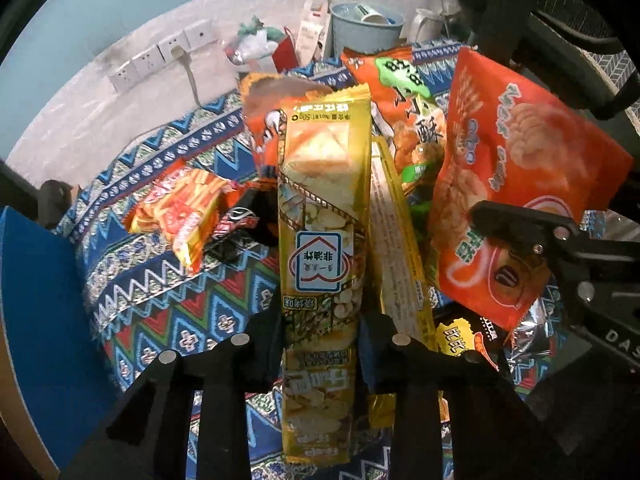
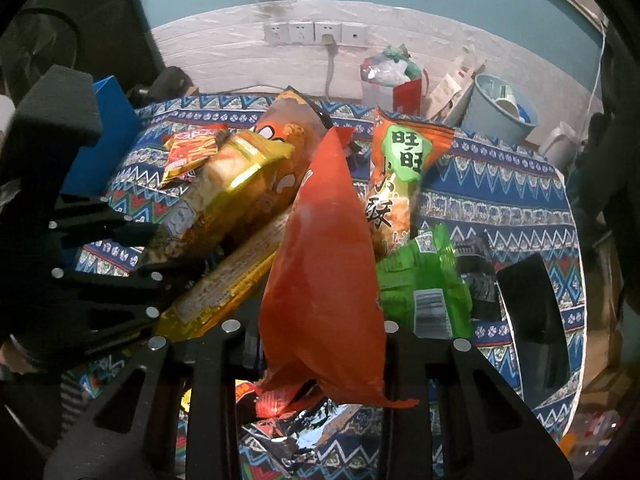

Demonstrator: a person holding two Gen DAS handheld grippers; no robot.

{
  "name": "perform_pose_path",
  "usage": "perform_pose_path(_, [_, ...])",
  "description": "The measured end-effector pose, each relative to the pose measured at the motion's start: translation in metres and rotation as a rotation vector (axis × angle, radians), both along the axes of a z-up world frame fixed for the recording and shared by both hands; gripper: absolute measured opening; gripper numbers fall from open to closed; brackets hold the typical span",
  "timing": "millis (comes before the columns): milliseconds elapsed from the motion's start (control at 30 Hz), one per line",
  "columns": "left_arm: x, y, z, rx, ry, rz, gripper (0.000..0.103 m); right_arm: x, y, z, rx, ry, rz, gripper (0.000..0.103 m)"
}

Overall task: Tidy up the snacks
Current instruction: 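Grasp a gold wafer bar with the left tool while the right tool grasps an orange bag, then carry the gold bar and orange bag into the cardboard box and release both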

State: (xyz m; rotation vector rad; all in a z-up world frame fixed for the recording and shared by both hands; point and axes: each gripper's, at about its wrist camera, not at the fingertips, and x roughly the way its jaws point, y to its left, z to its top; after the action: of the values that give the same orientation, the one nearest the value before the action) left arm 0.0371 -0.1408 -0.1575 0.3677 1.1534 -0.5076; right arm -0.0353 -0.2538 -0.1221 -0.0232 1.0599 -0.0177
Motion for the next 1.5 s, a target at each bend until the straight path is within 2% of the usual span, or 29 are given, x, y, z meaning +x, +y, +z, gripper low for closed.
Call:
perform_pose_path(733, [-0.026,0.071,0.083,-0.040,-0.181,0.104,0.032,0.000,0.024,0.054,-0.034,-0.125,0.015,0.028])
perform_pose_path(1167, [-0.027,0.121,0.121,-0.078,-0.241,0.197,0.032,0.018,0.073,0.089,-0.023,-0.196,0.110,0.028])
perform_pose_path(1500, [-0.019,0.174,0.143,-0.133,-0.253,0.297,0.032,0.044,0.125,0.114,0.017,-0.236,0.191,0.028])
